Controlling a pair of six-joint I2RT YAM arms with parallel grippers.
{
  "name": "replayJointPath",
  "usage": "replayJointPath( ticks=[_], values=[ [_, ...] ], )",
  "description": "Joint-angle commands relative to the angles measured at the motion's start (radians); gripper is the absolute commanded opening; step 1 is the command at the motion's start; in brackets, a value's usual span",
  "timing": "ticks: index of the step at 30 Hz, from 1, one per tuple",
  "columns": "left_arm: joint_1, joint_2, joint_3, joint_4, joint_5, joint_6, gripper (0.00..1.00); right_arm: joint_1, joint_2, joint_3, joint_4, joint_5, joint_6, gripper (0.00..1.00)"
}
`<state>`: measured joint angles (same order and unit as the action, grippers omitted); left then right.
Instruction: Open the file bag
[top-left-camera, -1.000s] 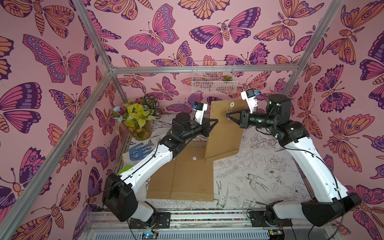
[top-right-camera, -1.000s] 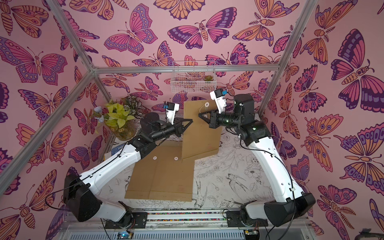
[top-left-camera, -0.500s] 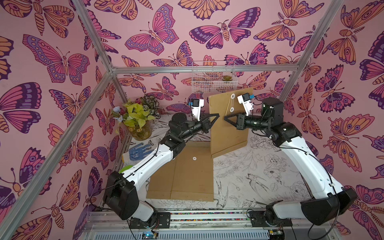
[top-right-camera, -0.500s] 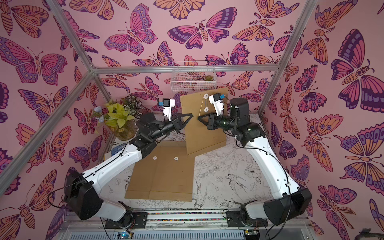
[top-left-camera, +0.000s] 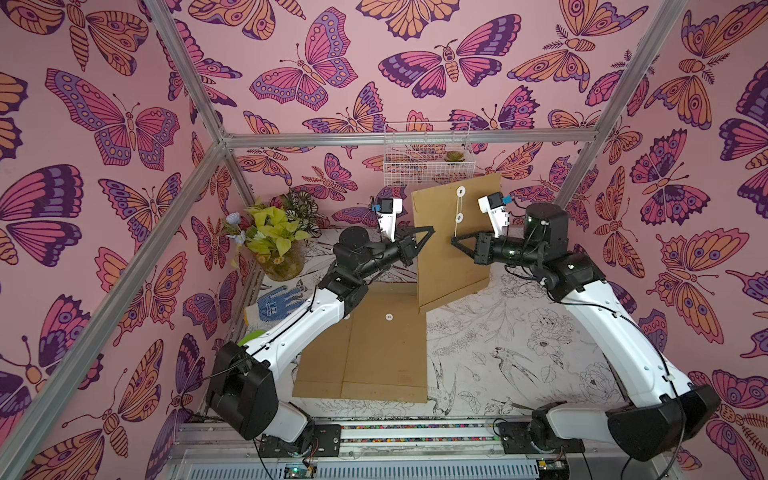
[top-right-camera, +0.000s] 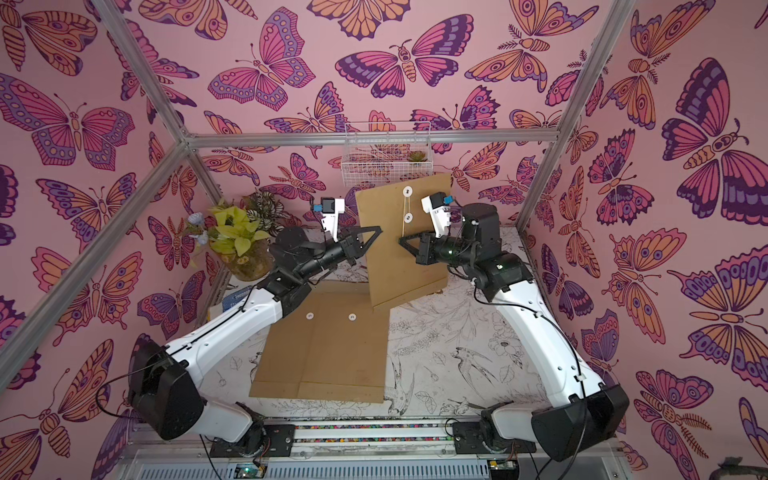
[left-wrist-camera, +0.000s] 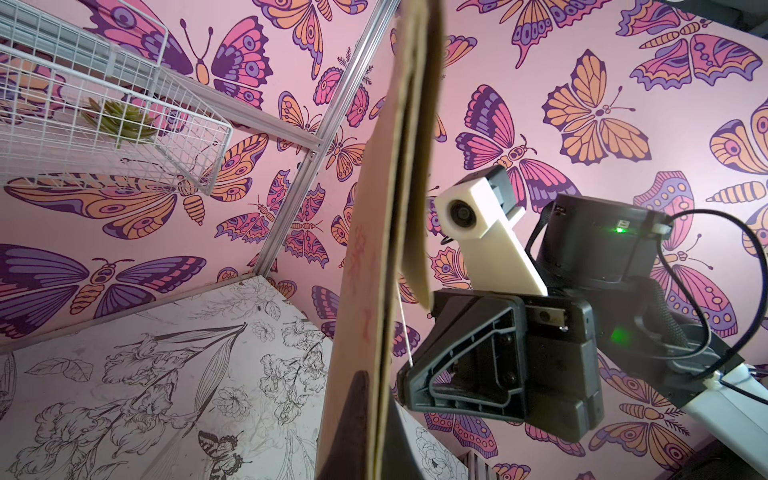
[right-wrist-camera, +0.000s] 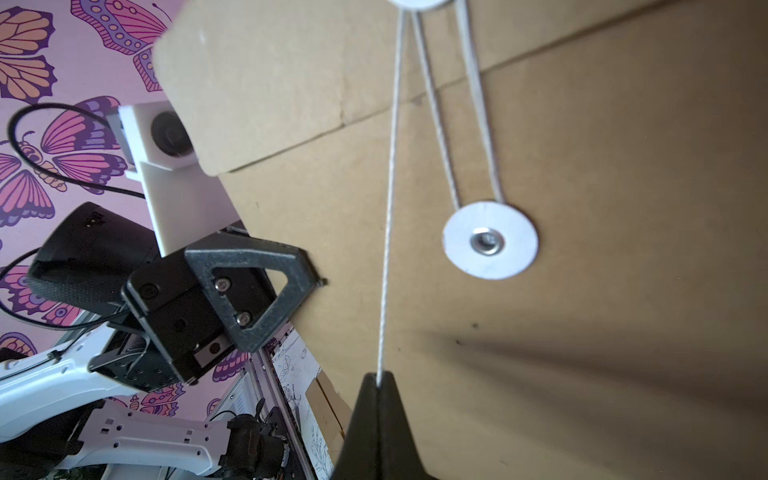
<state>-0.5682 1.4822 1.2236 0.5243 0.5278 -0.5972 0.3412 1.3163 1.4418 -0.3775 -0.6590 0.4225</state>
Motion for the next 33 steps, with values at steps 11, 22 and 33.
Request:
replayJointPath(
  ticks=[11,22,33],
  values=[
    [0.022,-0.045,-0.030,0.050,0.024,-0.021,0.00,0.005,-0.043,-0.011,-0.036,0.076,-0.036,0.00],
    [0.032,-0.074,-0.055,0.095,0.079,-0.022,0.00,0.001,-0.053,0.000,-0.055,0.123,-0.058,0.00],
    [0.053,-0.087,-0.079,0.107,0.095,-0.013,0.00,-0.001,-0.067,-0.009,-0.084,0.182,-0.090,0.00]
  ],
)
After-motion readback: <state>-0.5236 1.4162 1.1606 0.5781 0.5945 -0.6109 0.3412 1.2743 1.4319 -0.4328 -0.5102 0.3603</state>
